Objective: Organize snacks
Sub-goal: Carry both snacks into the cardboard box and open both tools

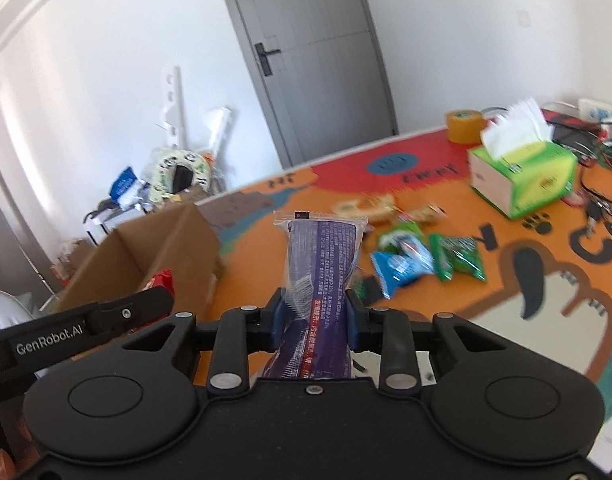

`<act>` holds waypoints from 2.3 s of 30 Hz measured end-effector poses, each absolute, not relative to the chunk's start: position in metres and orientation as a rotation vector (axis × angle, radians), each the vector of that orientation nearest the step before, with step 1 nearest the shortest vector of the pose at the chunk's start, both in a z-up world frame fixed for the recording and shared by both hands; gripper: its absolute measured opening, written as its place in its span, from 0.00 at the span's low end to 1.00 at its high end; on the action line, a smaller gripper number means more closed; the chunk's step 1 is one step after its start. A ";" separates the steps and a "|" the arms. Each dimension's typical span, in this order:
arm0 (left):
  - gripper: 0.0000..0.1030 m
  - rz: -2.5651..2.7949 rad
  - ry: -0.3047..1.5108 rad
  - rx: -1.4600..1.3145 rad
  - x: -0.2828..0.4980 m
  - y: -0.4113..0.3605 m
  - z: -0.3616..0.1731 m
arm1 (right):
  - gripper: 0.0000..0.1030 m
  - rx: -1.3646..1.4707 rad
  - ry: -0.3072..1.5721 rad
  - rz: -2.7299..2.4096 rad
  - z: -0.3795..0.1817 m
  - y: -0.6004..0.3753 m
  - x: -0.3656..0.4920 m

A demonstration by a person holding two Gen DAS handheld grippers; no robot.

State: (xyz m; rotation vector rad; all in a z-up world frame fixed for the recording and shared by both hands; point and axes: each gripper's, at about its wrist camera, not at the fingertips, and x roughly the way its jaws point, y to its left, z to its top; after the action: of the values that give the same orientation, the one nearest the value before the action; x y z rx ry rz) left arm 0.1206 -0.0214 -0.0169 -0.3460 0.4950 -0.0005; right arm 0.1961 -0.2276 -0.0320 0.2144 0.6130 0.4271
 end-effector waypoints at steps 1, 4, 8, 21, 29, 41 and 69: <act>0.17 0.004 0.488 -0.347 0.119 -0.019 -0.014 | 0.29 0.216 0.607 0.436 -0.030 -0.224 0.196; 0.17 0.017 0.470 -0.348 0.117 -0.011 -0.008 | 0.29 0.217 0.591 0.464 -0.023 -0.215 0.197; 0.17 0.038 0.449 -0.352 0.114 -0.001 -0.001 | 0.29 0.215 0.574 0.497 -0.015 -0.201 0.199; 0.17 0.130 0.418 -0.370 0.112 0.050 0.000 | 0.29 0.209 0.554 0.587 -0.009 -0.158 0.208; 0.17 0.168 0.429 -0.397 0.123 0.078 -0.010 | 0.29 0.218 0.571 0.633 -0.010 -0.123 0.222; 0.17 0.179 0.485 -0.447 0.136 0.107 -0.027 | 0.29 0.201 0.611 0.641 -0.019 -0.080 0.239; 0.74 0.252 0.478 -0.433 0.129 0.089 -0.009 | 0.77 0.294 0.625 0.571 -0.021 -0.132 0.228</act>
State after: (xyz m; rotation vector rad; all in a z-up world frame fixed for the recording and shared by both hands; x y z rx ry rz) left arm 0.1287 0.0888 -0.0093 -0.4333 0.4777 0.2516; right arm 0.2282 -0.1324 -0.0215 0.2940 0.6247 0.5714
